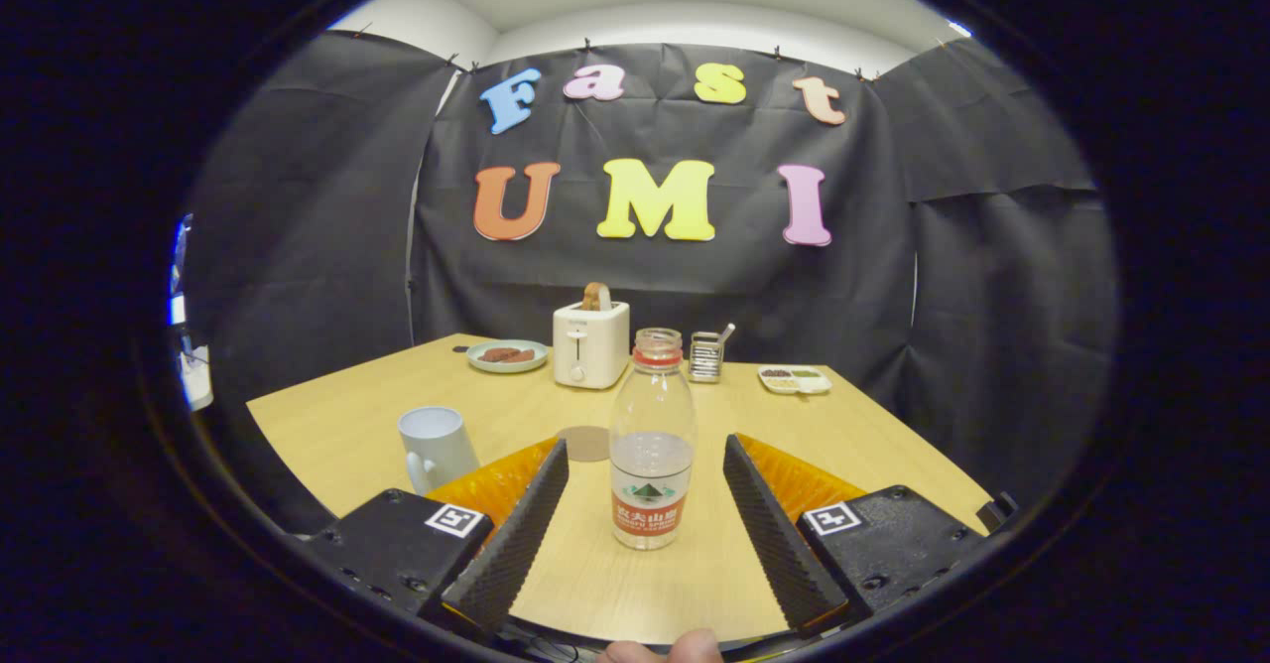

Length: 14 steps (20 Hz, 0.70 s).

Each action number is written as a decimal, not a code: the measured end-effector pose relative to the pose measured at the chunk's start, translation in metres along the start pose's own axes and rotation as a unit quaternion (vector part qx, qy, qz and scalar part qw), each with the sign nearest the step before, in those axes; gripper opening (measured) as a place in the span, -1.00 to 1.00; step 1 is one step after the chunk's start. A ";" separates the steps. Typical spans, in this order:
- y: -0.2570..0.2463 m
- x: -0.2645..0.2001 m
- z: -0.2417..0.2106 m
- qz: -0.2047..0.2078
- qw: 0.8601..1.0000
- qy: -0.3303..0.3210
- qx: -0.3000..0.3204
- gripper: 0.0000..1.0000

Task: Take the bottle from table, then pour the juice into the cup, finally place the bottle on the coaster

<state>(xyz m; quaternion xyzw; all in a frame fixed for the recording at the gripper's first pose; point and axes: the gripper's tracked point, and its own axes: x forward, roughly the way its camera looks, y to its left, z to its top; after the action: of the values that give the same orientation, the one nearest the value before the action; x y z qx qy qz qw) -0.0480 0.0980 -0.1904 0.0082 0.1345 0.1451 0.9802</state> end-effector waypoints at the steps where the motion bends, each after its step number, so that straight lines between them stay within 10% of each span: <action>1: 0.000 0.005 -0.007 0.001 1.000 0.011 0.004 1.00; 14: 0.005 0.079 -0.060 0.010 0.995 0.091 0.050 1.00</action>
<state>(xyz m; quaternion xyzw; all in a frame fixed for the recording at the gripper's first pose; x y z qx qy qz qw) 0.0070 0.1238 -0.2690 0.0456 0.2305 0.1478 0.9607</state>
